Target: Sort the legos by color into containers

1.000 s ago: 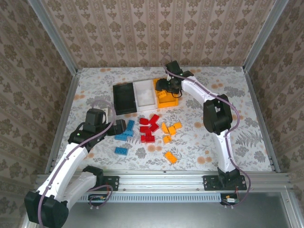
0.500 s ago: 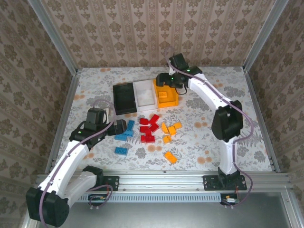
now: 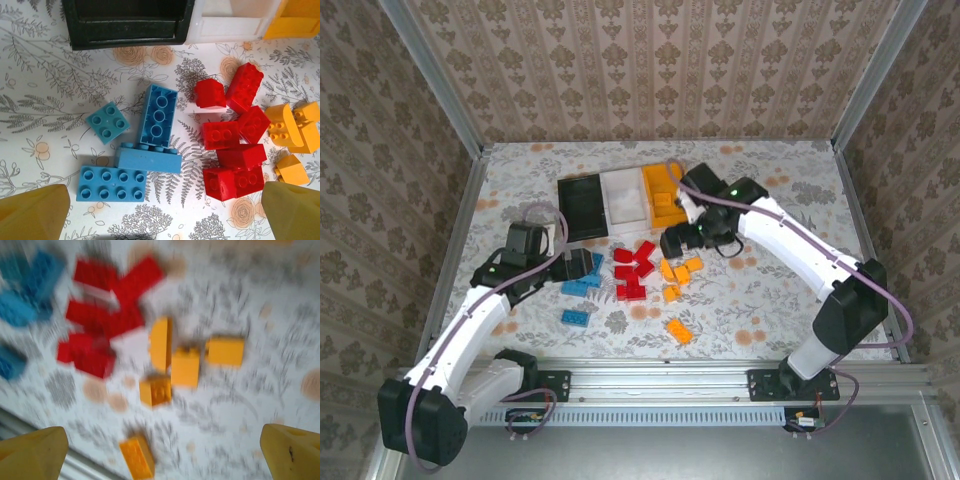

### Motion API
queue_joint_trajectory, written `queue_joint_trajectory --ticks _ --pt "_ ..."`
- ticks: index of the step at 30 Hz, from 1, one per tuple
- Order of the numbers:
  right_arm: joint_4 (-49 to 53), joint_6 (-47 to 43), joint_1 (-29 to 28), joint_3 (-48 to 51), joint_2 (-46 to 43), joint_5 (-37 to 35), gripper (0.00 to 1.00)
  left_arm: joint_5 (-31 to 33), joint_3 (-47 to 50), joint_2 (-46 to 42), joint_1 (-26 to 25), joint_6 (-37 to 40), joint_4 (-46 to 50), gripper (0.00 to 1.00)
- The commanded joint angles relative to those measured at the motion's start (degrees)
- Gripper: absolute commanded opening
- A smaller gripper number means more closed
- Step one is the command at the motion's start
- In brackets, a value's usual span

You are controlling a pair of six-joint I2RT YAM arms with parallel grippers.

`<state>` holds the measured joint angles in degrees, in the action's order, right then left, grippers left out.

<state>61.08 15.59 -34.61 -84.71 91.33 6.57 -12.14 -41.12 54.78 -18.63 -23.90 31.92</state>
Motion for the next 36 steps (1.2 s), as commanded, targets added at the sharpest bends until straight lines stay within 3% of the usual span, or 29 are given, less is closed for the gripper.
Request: queue_joint_trajectory --ticks 1,9,15,24,32,36 --pt "10.25 -1.29 -3.96 3.41 -2.42 -3.68 1.00 -1.65 -2.71 0.56 0.35 3.82 0.36 1.00" --pt "9.90 -0.50 -12.54 10.06 1.12 -1.22 1.00 -7.59 -2.81 2.95 0.27 5.86 -1.46 1.00" --pt "3.31 0.36 -17.29 12.34 6.87 2.73 0.99 -18.23 -1.34 3.87 -0.34 4.97 -6.76 1.00" --pt "-5.13 4.39 -18.39 16.56 11.74 1.26 0.92 -16.27 -1.35 3.53 -0.35 5.17 -6.39 1.00" --pt "-10.60 7.20 -18.48 19.91 13.90 -0.68 0.79 -15.43 -1.24 4.01 0.05 5.01 -6.33 1.00" --pt "-10.95 7.43 -18.48 20.50 14.62 -2.38 0.66 -15.36 -1.32 4.28 0.24 4.94 -6.44 1.00"
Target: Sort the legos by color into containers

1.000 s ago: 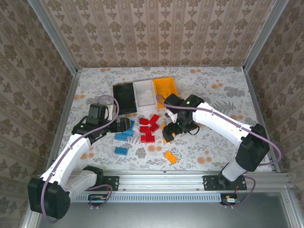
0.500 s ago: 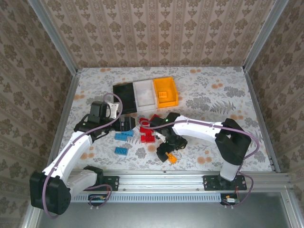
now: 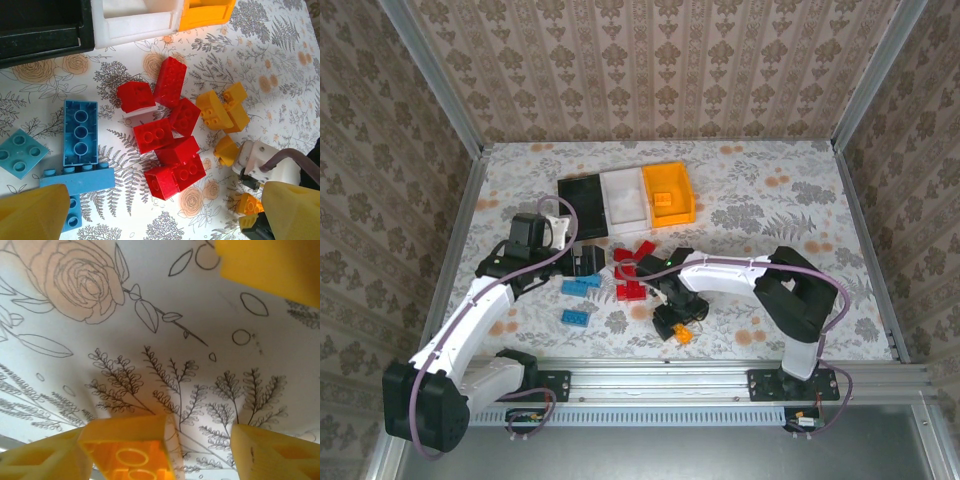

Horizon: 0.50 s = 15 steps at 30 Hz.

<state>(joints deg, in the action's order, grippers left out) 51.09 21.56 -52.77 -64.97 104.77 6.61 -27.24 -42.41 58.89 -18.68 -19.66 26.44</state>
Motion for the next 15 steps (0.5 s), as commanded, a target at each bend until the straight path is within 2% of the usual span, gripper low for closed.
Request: queue_joint_trajectory --ticks 1,9,15 --pt "-1.07 1.58 -0.31 0.96 1.16 -2.88 0.63 -0.30 0.05 0.25 0.31 0.76 -0.97 1.00" --pt "-0.09 2.16 -0.31 1.97 -1.28 -5.56 0.33 -0.31 0.08 0.35 0.46 0.64 -1.02 1.00" --pt "4.41 1.80 1.47 -0.46 -7.60 -7.40 0.30 -0.09 0.05 0.17 0.54 0.43 -0.86 1.00"
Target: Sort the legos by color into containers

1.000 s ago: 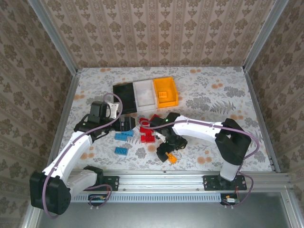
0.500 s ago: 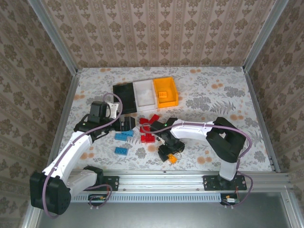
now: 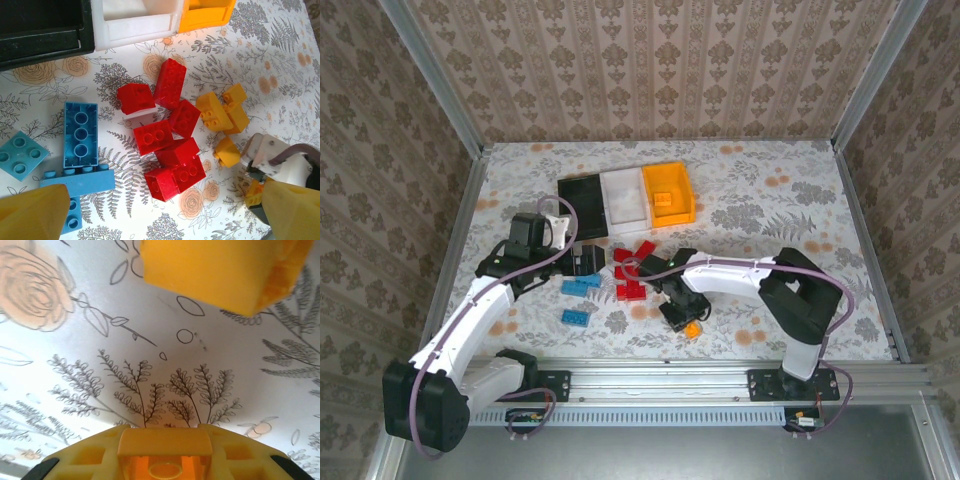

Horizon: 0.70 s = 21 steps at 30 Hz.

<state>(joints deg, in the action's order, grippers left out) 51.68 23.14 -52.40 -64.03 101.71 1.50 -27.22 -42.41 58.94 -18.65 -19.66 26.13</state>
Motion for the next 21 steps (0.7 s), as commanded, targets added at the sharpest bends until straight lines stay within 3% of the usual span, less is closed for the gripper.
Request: queue_joint_trajectory --ticks 1,10,13,15,21 --pt "4.88 -0.11 2.01 -2.38 -6.01 -2.46 0.30 -0.02 0.11 0.06 0.57 0.41 -0.53 1.00" --pt "7.42 -3.55 15.84 -22.40 -10.74 -2.19 0.28 0.70 0.62 -0.25 1.56 -0.36 -1.87 1.00" --pt "0.61 -3.80 18.45 -27.80 -8.59 -4.95 0.25 0.25 0.54 0.04 2.11 -0.54 -1.98 1.00" --pt "-5.69 -3.79 19.88 -29.47 -6.41 -6.48 0.31 0.33 0.58 -0.05 2.27 -0.64 -2.04 1.00" --pt "-26.54 -6.13 20.85 -29.13 1.91 -16.20 0.29 0.64 0.21 -0.57 3.08 -0.61 -1.45 1.00"
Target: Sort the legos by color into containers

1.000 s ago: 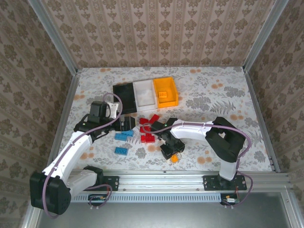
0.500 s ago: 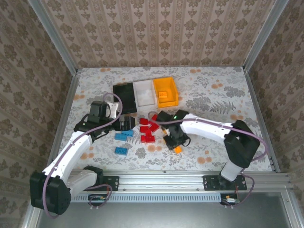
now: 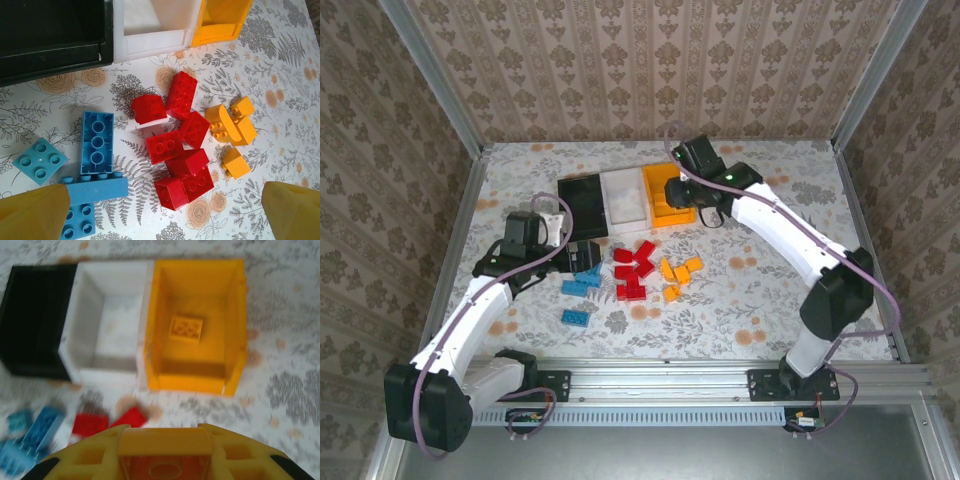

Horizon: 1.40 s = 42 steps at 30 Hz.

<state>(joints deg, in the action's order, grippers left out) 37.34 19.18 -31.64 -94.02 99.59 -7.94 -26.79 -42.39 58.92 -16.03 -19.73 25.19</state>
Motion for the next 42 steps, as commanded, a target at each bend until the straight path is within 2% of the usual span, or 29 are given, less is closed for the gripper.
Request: queue_joint_trajectory --ticks 1,7,13,18,24,29,35,37,42 --pt "-15.64 -2.46 0.17 1.49 5.41 -8.23 0.28 0.31 0.20 -0.72 0.45 -0.58 -0.49 1.00" --pt "-28.77 -3.93 0.90 1.96 14.83 -13.31 0.27 0.59 0.49 -0.91 0.49 -0.73 -0.38 1.00" --pt "-30.64 -2.18 2.93 -1.55 22.28 -12.65 0.30 0.86 0.58 -0.82 0.39 -0.64 0.26 1.00" --pt "-29.30 -1.43 3.73 -3.70 24.76 -11.10 0.43 1.36 0.64 -0.80 0.39 -0.53 0.47 1.00" --pt "-26.56 -2.47 4.13 -5.95 22.48 -8.42 0.64 1.39 0.56 -0.56 0.39 -0.58 0.57 1.00" --pt "-17.51 -1.99 4.22 -10.79 18.30 -4.89 0.67 1.73 0.49 -1.07 0.31 -0.43 1.15 1.00" --pt "8.43 -0.72 4.22 -20.38 12.96 4.57 0.71 2.70 0.56 -1.52 -0.08 -0.37 1.40 1.00" --pt "13.35 -0.72 4.15 -18.67 10.23 6.60 0.72 2.88 0.58 -1.32 -0.28 -0.26 1.45 1.00" --pt "16.31 0.23 3.44 -5.08 0.33 9.70 0.73 3.23 0.58 -1.00 -0.66 -0.21 1.59 1.00"
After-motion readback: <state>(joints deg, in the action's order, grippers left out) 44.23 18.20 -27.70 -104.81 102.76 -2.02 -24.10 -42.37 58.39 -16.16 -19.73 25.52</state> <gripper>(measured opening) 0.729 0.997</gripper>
